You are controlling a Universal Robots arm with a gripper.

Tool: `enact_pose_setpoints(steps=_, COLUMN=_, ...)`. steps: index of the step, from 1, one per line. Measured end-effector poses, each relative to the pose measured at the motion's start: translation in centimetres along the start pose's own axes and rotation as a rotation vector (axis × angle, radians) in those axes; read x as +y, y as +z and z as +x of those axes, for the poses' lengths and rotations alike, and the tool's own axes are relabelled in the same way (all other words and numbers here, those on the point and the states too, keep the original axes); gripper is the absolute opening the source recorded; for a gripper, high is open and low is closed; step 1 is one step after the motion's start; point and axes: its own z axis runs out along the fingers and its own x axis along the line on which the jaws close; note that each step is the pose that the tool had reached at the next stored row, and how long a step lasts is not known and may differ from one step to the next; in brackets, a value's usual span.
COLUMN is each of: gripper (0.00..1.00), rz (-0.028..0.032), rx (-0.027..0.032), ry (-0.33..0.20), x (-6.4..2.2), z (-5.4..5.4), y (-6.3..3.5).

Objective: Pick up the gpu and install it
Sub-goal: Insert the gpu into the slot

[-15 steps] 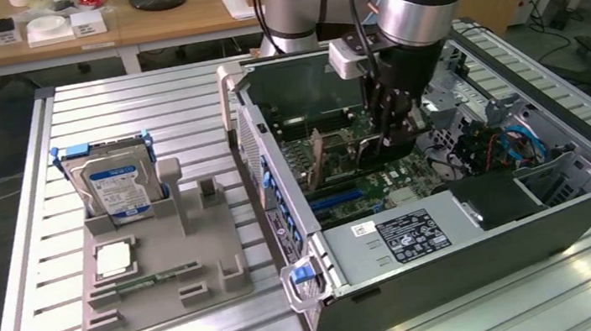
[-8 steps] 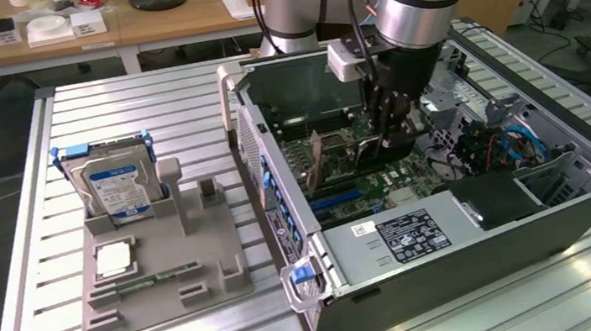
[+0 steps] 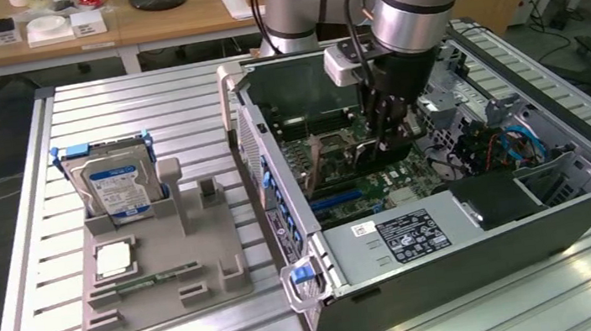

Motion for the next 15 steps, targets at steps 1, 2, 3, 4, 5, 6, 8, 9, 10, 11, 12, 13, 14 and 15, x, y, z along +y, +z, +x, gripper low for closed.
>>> enact_pose_setpoints(steps=1, gripper=0.27, rz=0.0000, rx=0.0000, ry=0.000, x=0.05, z=0.00, y=0.08)
enact_pose_setpoints(steps=2, gripper=0.27, rz=0.0000, rx=0.0000, ry=0.000, x=0.10, z=0.01, y=0.17)
enact_pose_setpoints(steps=3, gripper=0.27, rz=-0.0001, rx=0.0000, ry=0.000, x=0.15, z=0.01, y=0.22)
enact_pose_setpoints(steps=4, gripper=0.27, rz=-0.0001, rx=0.0001, ry=0.000, x=0.20, z=0.01, y=0.27)
enact_pose_setpoints(steps=5, gripper=0.27, rz=-0.0001, rx=0.0000, ry=0.000, x=0.26, z=0.02, y=0.32)
enact_pose_setpoints(steps=6, gripper=0.27, rz=0.0000, rx=0.0000, ry=-0.001, x=0.32, z=0.02, y=0.37)
enact_pose_setpoints(steps=8, gripper=0.27, rz=0.0007, rx=0.0000, ry=-0.002, x=0.49, z=0.03, y=0.40)
enact_pose_setpoints(steps=9, gripper=0.27, rz=0.0009, rx=-0.0001, ry=-0.002, x=0.58, z=0.03, y=0.42)
enact_pose_setpoints(steps=10, gripper=0.27, rz=0.0010, rx=-0.0001, ry=-0.003, x=0.65, z=0.04, y=0.44)
enact_pose_setpoints(steps=11, gripper=0.27, rz=0.0009, rx=-0.0001, ry=-0.004, x=0.70, z=0.06, y=0.45)
enact_pose_setpoints(steps=12, gripper=0.27, rz=0.0008, rx=-0.0001, ry=-0.005, x=0.71, z=0.08, y=0.47)
enact_pose_setpoints(steps=13, gripper=0.27, rz=0.0007, rx=0.0000, ry=-0.006, x=0.72, z=0.09, y=0.50)
enact_pose_setpoints(steps=14, gripper=0.27, rz=0.0007, rx=-0.0001, ry=-0.007, x=0.73, z=0.10, y=0.54)
enact_pose_setpoints(steps=15, gripper=0.27, rz=0.0007, rx=-0.0002, ry=-0.007, x=0.76, z=0.10, y=0.59)
